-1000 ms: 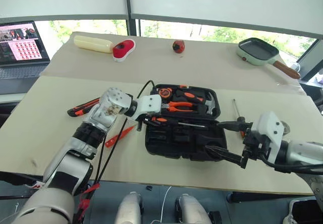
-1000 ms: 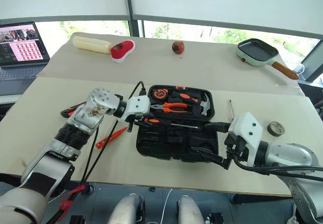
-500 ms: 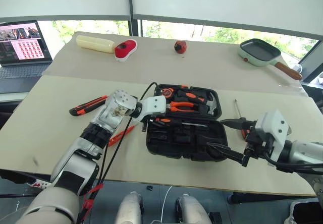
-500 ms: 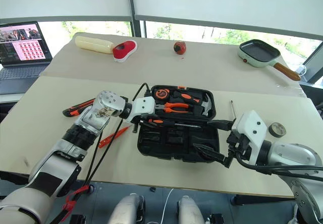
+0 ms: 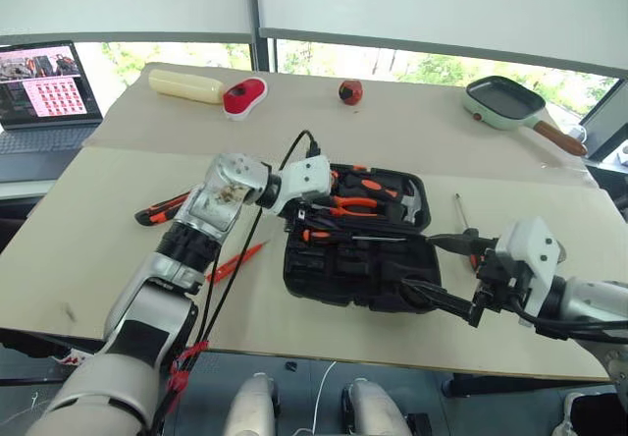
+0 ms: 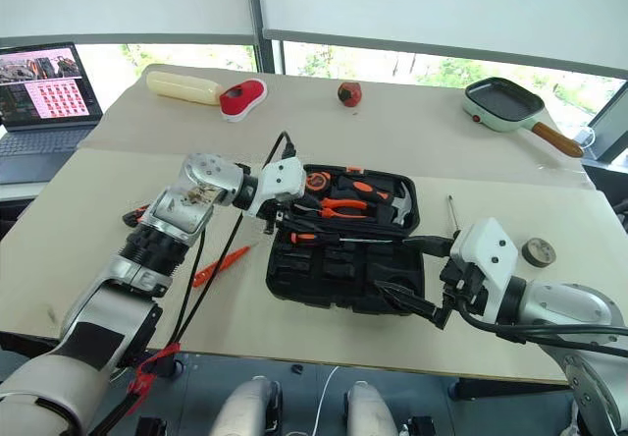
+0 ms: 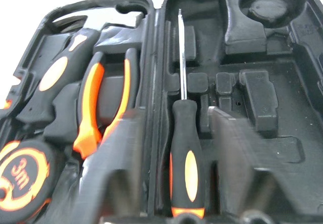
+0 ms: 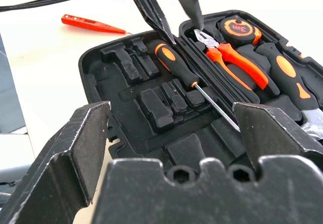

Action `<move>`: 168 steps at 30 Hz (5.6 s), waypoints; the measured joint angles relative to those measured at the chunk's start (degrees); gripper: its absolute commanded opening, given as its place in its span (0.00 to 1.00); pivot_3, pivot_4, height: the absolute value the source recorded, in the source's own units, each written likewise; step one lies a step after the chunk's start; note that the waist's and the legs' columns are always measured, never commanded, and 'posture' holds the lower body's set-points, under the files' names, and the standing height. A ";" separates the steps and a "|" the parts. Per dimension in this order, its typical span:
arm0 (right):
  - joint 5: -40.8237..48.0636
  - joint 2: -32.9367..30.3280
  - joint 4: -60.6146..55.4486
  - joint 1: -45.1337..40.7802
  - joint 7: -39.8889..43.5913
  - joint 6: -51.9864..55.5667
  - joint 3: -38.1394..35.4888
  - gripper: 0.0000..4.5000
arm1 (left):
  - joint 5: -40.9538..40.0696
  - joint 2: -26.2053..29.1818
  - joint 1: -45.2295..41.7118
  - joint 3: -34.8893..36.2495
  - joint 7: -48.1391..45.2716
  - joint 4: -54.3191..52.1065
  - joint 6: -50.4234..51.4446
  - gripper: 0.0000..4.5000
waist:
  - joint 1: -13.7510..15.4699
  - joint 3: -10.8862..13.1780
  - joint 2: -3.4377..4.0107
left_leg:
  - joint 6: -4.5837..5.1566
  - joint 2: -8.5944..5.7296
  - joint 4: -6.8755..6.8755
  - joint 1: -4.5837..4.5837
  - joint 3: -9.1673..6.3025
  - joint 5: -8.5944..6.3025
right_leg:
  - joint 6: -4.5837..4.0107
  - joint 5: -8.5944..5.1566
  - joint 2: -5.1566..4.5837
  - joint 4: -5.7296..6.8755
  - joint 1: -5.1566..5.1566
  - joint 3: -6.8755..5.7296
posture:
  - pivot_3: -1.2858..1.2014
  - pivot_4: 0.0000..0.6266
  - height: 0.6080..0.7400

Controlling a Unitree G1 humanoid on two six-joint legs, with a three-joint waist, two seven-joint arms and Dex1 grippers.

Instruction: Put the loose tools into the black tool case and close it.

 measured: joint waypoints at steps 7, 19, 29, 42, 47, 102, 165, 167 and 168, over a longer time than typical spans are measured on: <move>-0.03 0.72 -0.19 1.58 -0.50 -0.08 0.01 1.00 | 3.32 -3.53 0.18 -1.86 2.98 8.21 -4.77 0.00 | 0.05 0.00 -0.01 | 0.01 -0.01 0.05 -0.03 -0.01 0.00 | 0.01 0.00 -0.01 0.01 0.00 0.00 | 0.52 0.24 1.00; -2.07 1.05 -0.07 4.66 -2.44 -0.08 -0.17 1.00 | 8.00 -5.90 -0.71 -3.77 5.87 13.84 -15.06 0.00 | 0.53 -0.07 0.01 | 0.02 -0.13 0.16 0.11 -0.14 -0.01 | 0.07 -0.01 -0.05 0.00 0.34 -0.03 | 0.52 0.24 1.00; -5.14 9.92 5.94 20.40 -9.09 0.86 -21.00 1.00 | -8.42 1.67 4.57 7.81 -4.31 -2.24 6.09 0.49 | -0.59 -0.08 0.11 | 0.07 -0.05 0.06 -0.10 -0.25 0.02 | 0.05 -0.04 0.03 0.13 0.02 0.02 | 0.52 0.24 1.00; -8.81 12.32 20.34 6.01 -13.89 0.70 -13.15 1.00 | -28.40 11.72 15.93 11.92 -7.39 -32.02 32.07 0.98 | -1.44 -0.24 0.59 | 0.13 -0.13 0.13 0.22 -0.11 0.08 | 0.06 -0.06 0.02 0.10 0.29 0.24 | 0.52 0.24 1.00; -13.17 14.30 30.14 -5.78 -17.27 -0.55 -5.22 1.00 | -30.24 11.50 15.59 11.96 -4.89 -33.88 32.64 0.98 | -1.33 -0.22 0.62 | 0.14 -0.18 0.06 0.13 -0.12 0.09 | 0.08 -0.07 0.03 0.10 0.15 0.26 | 0.52 0.24 1.00; -28.99 1.70 50.04 -32.47 26.41 -31.81 29.31 0.51 | -30.10 25.07 20.81 14.86 -3.23 -34.82 27.25 1.00 | -1.05 -0.03 0.56 | 0.14 -0.06 0.05 -0.01 0.08 0.09 | 0.08 -0.07 0.05 0.11 -0.06 0.25 | 0.52 0.24 1.00; 2.87 3.00 5.51 -22.43 9.73 8.84 11.43 0.99 | -26.47 28.21 59.19 43.57 18.63 -45.46 29.28 1.00 | 0.21 -0.03 0.27 | 0.08 0.16 -0.35 0.22 0.27 0.09 | -0.23 -0.02 -0.26 -0.29 0.02 -0.02 | 0.52 0.24 1.00; 2.95 3.09 4.75 -22.01 8.29 8.91 11.46 0.99 | -26.29 28.42 54.28 38.75 20.85 -46.97 32.60 1.00 | 0.02 -0.03 0.27 | 0.09 0.12 -0.37 0.19 0.27 0.09 | -0.15 0.02 -0.17 -0.27 -0.03 0.00 | 0.52 0.24 1.00; 2.96 3.11 4.23 -21.40 7.60 8.92 11.43 0.99 | -25.94 28.49 51.91 36.05 21.89 -47.29 34.02 1.00 | -0.21 -0.03 0.27 | 0.09 0.13 -0.39 0.18 0.27 0.09 | -0.15 0.02 -0.12 -0.25 -0.05 0.03 | 0.52 0.24 1.00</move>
